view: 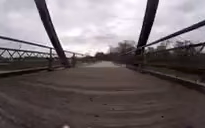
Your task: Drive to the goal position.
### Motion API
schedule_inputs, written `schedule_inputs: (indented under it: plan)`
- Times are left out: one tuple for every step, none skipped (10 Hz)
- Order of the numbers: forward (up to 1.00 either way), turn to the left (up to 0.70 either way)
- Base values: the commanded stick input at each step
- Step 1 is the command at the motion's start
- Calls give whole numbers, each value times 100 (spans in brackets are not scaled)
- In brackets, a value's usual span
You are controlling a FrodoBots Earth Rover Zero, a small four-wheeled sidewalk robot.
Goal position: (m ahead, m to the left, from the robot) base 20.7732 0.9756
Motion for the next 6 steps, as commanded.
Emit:
schedule_inputs:
  plan:
    - [100, 0]
    - [100, 0]
    - [100, 0]
    - [100, 0]
    - [100, 0]
    - [100, 0]
